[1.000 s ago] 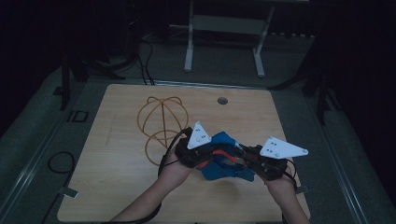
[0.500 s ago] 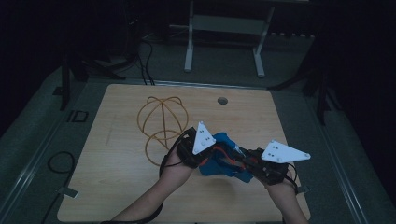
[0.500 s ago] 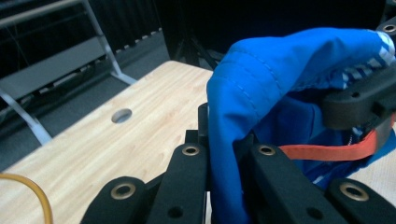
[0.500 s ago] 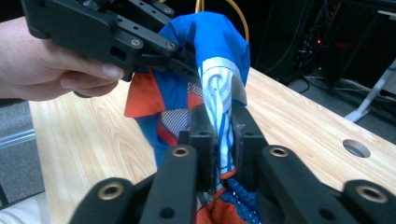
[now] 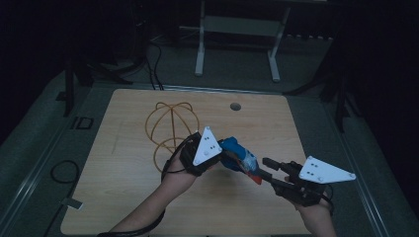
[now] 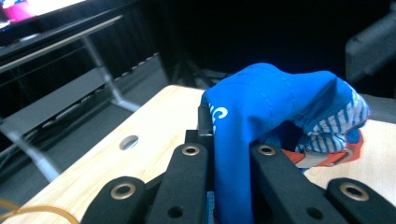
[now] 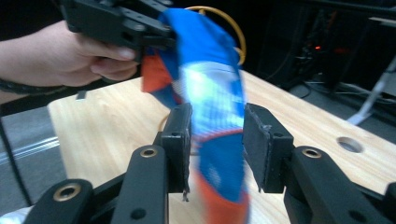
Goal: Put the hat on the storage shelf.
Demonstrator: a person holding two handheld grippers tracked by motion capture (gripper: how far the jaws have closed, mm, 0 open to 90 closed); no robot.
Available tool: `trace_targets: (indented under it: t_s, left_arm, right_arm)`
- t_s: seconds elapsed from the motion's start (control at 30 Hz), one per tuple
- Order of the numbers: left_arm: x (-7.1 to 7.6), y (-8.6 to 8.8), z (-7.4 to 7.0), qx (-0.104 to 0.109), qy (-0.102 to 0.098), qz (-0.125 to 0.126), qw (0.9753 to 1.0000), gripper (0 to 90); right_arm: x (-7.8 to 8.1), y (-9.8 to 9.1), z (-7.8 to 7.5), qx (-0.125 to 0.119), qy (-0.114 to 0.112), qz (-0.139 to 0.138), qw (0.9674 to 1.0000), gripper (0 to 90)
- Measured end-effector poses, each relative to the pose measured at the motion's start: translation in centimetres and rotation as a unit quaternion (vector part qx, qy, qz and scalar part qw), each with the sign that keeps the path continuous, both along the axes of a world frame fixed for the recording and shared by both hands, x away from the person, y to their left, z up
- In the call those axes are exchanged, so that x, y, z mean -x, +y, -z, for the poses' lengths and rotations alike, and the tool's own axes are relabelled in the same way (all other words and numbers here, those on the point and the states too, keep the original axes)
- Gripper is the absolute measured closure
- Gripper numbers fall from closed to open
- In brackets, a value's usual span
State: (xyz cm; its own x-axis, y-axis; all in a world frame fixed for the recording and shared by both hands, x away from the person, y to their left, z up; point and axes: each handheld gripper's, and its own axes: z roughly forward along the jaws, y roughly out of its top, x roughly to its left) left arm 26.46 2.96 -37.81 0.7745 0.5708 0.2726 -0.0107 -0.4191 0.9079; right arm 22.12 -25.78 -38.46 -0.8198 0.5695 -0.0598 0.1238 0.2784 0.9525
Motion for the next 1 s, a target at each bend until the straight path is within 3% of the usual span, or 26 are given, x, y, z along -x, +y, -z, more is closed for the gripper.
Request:
trace_targets:
  t_s: [0.17,0.27,0.33,0.37,0.43,0.47,0.5,0.57,0.63,0.67,0.83,0.87,0.9,0.93,0.97,1.0]
  left_arm:
    - [-0.1,1.4,0.0,0.004,-0.001,0.059,0.9982,88.8]
    - [0.0,1.9,0.1,0.007,-0.008,0.105,0.9944,88.7]
    - [0.2,2.2,0.3,0.017,-0.013,0.141,0.9898,88.8]
    - [0.2,2.3,0.3,0.016,-0.016,0.145,0.9892,88.7]
    - [0.3,2.6,0.4,0.03,-0.033,0.17,0.9844,88.7]
    - [0.3,2.8,0.4,0.034,-0.038,0.173,0.9835,88.7]
    - [0.2,3.0,0.5,0.044,-0.037,0.187,0.9808,88.7]
    - [0.1,3.3,0.6,0.059,-0.042,0.197,0.9777,88.7]
    - [0.2,3.4,0.5,0.062,-0.039,0.203,0.9765,88.7]
    - [0.1,3.4,0.6,0.069,-0.034,0.212,0.9741,88.7]
    - [0.3,3.7,0.8,0.077,-0.034,0.242,0.9666,88.6]
    - [0.4,3.7,0.9,0.08,-0.032,0.251,0.9642,88.6]
    - [0.4,3.7,0.9,0.081,-0.036,0.251,0.9639,88.6]
    - [0.4,3.8,0.9,0.084,-0.036,0.257,0.9621,88.6]
    - [0.5,3.8,0.9,0.09,-0.036,0.266,0.9593,88.6]
    - [0.5,3.9,0.9,0.092,-0.039,0.267,0.9585,88.6]
  right_arm:
    - [-0.4,-1.1,0.2,-0.003,0.004,0.013,0.9999,62.6]
    - [-0.6,-0.8,0.7,0.005,0.012,0.009,0.9999,62.5]
    - [-0.7,-0.4,1.1,0.006,0.018,-0.001,0.9998,62.2]
    - [-0.7,-0.1,1.2,0.009,0.018,-0.004,0.9998,61.8]
    - [-0.6,0.3,1.4,0.009,0.021,-0.013,0.9997,61.6]
    - [-0.5,0.5,1.5,0.009,0.023,-0.018,0.9995,61.4]
    - [-0.4,0.8,1.5,0.008,0.024,-0.024,0.9994,61.3]
    - [-0.1,1.3,1.6,0.005,0.029,-0.04,0.9988,61.3]
    - [0.4,1.9,1.7,0.007,0.029,-0.053,0.9981,61.3]
    - [0.7,2.3,1.7,0.008,0.031,-0.06,0.9977,61.2]
    - [1.2,3.4,1.7,0.011,0.015,-0.062,0.9979,57.6]
    - [1.1,3.5,1.6,0.01,0.017,-0.065,0.9977,56.8]
    - [1.0,3.6,1.6,0.011,0.018,-0.066,0.9976,56.1]
    - [0.9,3.8,1.6,0.014,0.016,-0.065,0.9976,54.9]
    - [0.8,4.0,1.6,0.015,0.016,-0.068,0.9975,54.1]
    - [0.7,4.2,1.6,0.017,0.015,-0.073,0.9971,53.3]
